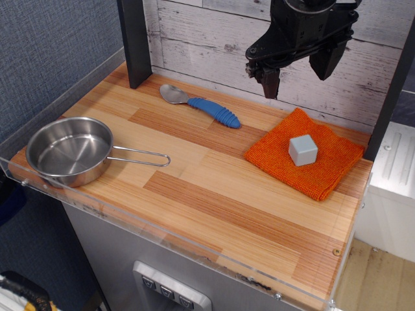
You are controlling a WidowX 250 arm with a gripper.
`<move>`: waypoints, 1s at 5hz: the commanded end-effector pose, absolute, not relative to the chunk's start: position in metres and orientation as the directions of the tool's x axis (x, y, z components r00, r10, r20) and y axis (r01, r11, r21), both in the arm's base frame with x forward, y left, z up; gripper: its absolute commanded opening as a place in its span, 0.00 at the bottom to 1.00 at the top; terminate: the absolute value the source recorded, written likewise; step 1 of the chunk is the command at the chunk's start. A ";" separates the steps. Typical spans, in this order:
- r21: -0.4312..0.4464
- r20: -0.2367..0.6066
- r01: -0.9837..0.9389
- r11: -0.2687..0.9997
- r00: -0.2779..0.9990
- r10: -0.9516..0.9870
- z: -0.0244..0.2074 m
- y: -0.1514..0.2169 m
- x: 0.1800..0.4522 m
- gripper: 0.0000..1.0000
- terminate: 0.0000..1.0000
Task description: Move the pot to the bottom of the cloth.
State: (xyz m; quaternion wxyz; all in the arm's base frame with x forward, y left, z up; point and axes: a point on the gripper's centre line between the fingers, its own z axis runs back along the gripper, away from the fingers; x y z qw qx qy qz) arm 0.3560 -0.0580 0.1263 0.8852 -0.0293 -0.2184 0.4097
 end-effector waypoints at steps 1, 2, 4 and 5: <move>-0.231 0.363 -0.713 0.663 0.569 0.738 0.126 -0.058 0.356 1.00 0.00; -0.248 0.362 -0.809 0.533 0.433 0.825 0.134 -0.036 0.352 1.00 0.00; -0.256 0.352 -0.913 0.317 0.217 0.910 0.139 0.002 0.338 1.00 0.00; -0.212 0.306 -0.950 0.230 0.159 0.939 0.130 0.024 0.326 1.00 0.00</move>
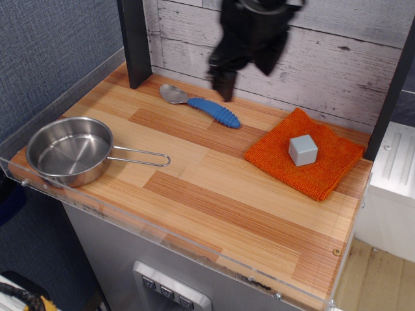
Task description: Move the pot to the bottom of the cloth.
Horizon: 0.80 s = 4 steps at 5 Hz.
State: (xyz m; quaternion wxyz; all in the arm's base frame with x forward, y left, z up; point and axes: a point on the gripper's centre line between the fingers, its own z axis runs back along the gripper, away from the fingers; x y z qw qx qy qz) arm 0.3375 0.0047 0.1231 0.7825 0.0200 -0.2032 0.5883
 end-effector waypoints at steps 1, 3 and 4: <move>-0.195 0.318 -0.963 0.187 0.118 0.941 0.122 0.045 0.311 1.00 0.00; -0.187 0.335 -0.964 0.189 0.118 0.935 0.107 0.076 0.288 1.00 0.00; -0.177 0.340 -0.968 0.177 0.109 0.934 0.103 0.091 0.290 1.00 0.00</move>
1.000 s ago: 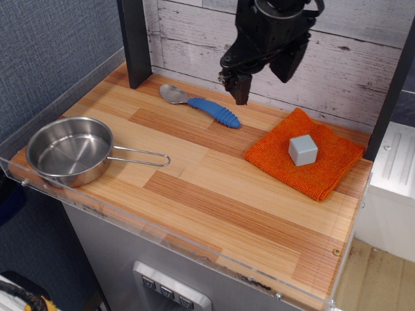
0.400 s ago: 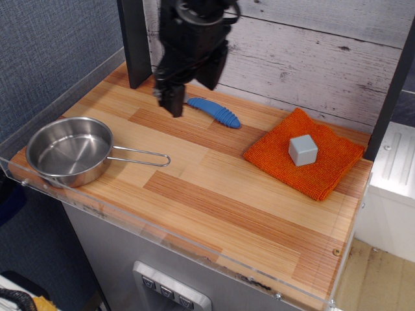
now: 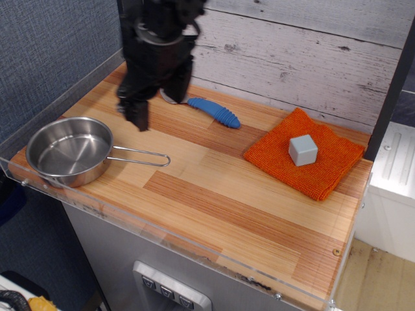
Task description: Move the pot to the bottom of the cloth.
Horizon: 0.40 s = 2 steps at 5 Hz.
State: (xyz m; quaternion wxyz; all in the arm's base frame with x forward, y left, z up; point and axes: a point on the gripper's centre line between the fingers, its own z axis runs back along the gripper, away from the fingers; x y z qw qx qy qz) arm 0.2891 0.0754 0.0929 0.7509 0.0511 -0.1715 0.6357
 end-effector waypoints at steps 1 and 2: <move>-0.181 0.347 -0.973 0.145 0.075 0.935 0.102 0.113 0.294 1.00 0.00; -0.167 0.352 -0.978 0.124 0.058 0.934 0.095 0.131 0.293 1.00 0.00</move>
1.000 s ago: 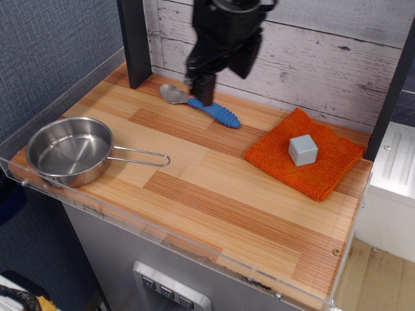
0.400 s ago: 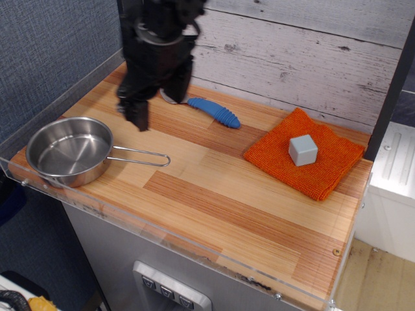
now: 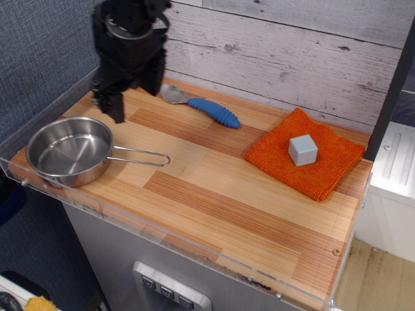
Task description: Move the pot to the bottom of the cloth.
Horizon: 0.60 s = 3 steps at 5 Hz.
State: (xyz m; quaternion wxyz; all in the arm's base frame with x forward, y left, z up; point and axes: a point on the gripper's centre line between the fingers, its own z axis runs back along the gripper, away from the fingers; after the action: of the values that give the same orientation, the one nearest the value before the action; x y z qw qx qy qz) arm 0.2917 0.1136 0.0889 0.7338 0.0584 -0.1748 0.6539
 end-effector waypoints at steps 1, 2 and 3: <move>-0.165 0.338 -0.981 0.099 0.038 0.940 0.087 0.148 0.291 1.00 0.00; -0.154 0.325 -0.984 0.093 0.039 0.945 0.075 0.155 0.285 1.00 0.00; -0.122 0.309 -0.987 0.109 0.067 0.949 0.059 0.155 0.278 1.00 0.00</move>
State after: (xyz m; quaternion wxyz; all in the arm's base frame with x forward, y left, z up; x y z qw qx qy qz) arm 0.2786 0.1507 0.0481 0.7322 0.0637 -0.1395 0.6636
